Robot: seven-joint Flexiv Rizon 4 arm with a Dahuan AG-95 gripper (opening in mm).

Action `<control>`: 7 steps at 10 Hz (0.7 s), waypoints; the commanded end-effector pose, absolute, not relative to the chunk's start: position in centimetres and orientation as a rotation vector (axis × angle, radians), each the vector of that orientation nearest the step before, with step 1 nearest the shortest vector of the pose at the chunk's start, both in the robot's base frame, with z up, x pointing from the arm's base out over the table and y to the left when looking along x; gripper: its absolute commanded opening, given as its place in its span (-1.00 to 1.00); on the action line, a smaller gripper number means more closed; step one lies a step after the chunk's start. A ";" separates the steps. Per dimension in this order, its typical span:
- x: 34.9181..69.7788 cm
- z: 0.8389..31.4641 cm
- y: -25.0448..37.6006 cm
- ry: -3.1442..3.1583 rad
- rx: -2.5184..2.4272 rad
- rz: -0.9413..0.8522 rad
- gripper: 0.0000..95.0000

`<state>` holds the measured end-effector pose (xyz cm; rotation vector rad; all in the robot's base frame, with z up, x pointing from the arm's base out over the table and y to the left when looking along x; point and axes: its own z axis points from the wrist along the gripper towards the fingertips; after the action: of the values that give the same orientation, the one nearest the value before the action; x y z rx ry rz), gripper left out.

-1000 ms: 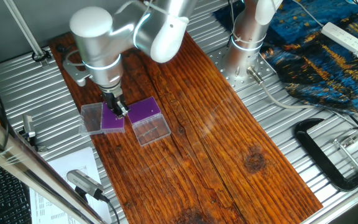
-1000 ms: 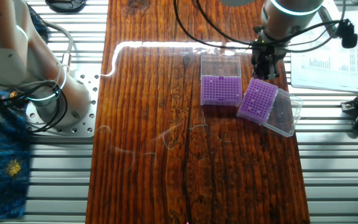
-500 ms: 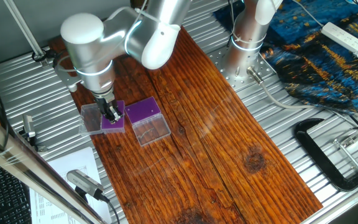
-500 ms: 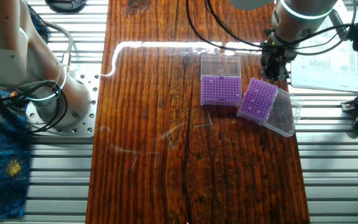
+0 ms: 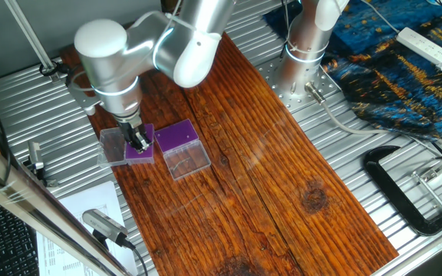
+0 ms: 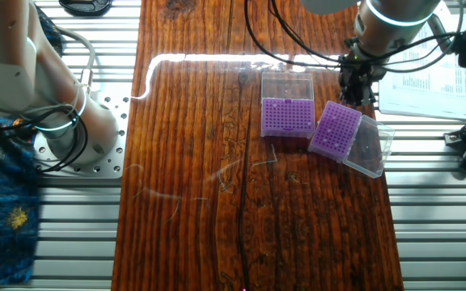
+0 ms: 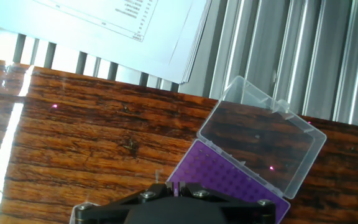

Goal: Transfer all small pipette tips from one holder to another

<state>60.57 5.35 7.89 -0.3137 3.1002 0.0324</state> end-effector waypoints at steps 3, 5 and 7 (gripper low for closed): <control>60.1 7.5 6.4 3.106 -0.291 0.018 -1.00; 59.9 7.4 6.2 3.107 -0.293 0.005 -1.00; 59.3 7.4 5.9 3.101 -0.307 0.011 -1.00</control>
<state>59.25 5.78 7.29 -0.3101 3.0990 0.0136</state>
